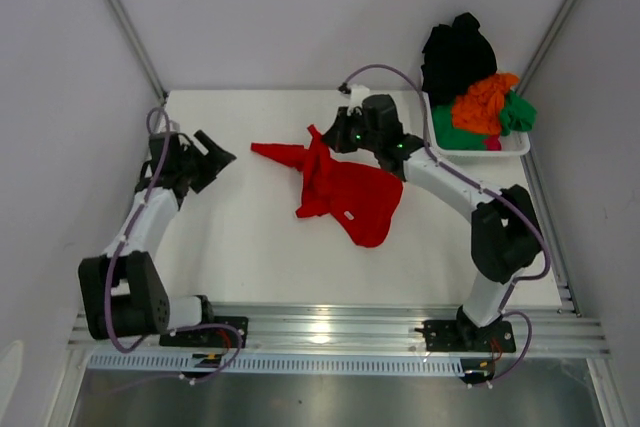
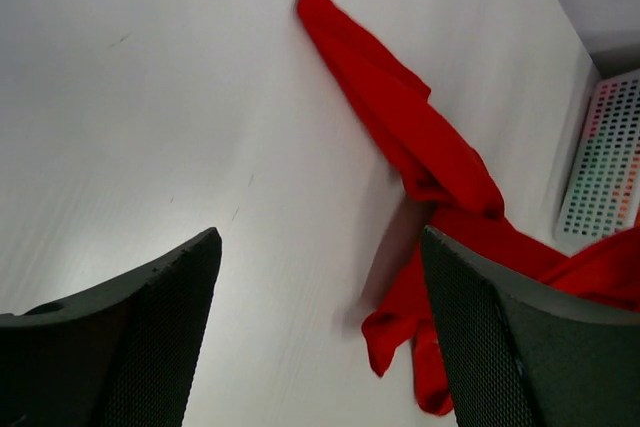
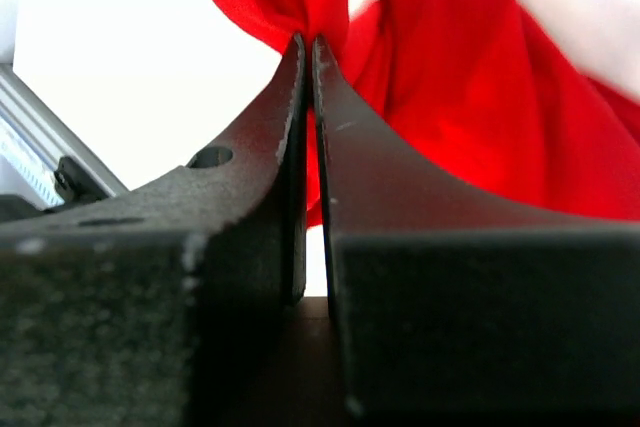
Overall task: Fold and stack the t-shirts
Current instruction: Flatten the tshirt out
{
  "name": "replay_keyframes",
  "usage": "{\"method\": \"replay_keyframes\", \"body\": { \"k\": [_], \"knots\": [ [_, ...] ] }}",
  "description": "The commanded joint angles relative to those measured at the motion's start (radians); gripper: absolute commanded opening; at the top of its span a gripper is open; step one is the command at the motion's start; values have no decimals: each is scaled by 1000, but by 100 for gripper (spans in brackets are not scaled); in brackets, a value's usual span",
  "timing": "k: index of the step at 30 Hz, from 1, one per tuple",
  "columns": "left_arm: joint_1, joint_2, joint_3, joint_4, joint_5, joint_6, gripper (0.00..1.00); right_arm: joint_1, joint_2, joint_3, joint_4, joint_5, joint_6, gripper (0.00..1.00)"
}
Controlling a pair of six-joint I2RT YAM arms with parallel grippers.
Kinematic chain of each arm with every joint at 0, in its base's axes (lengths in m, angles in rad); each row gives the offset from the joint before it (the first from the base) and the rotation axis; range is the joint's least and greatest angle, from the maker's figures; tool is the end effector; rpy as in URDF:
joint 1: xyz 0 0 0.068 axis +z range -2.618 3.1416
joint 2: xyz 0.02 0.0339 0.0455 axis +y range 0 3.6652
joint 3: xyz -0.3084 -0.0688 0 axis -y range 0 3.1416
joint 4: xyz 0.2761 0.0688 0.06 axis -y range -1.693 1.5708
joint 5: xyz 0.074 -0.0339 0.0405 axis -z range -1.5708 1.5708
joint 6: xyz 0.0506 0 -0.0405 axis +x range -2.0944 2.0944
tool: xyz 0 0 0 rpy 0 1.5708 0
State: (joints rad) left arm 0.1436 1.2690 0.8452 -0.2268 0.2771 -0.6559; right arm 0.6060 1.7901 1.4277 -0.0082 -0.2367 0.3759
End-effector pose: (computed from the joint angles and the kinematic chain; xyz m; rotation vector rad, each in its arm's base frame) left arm 0.3012 0.0296 0.2748 -0.7328 2.1342 -0.5863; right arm 0.3889 0.2839 0.3281 -0.3966 1.9952 0.8667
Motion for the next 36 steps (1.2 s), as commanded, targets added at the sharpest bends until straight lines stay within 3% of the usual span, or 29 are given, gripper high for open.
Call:
{"method": "replay_keyframes", "body": {
  "k": [1, 6, 9, 19, 24, 36],
  "knots": [
    [-90, 107, 112, 98, -119, -105, 83, -44, -67, -98, 63, -24, 37, 0],
    [-133, 350, 242, 122, -153, -272, 77, -92, -136, -162, 47, -21, 3, 0],
    [-186, 462, 348, 46, -206, -344, 75, -110, -159, -191, 45, -30, 4, 0],
    [-216, 618, 508, -127, -322, -479, 69, -132, -166, -190, 47, -81, 20, 0],
    [-225, 710, 590, -203, -302, -571, 68, -146, -172, -177, 45, -104, 40, 0],
    [-237, 796, 611, -180, -243, -608, 64, -118, -236, -208, 25, -118, 64, 0]
  ]
}}
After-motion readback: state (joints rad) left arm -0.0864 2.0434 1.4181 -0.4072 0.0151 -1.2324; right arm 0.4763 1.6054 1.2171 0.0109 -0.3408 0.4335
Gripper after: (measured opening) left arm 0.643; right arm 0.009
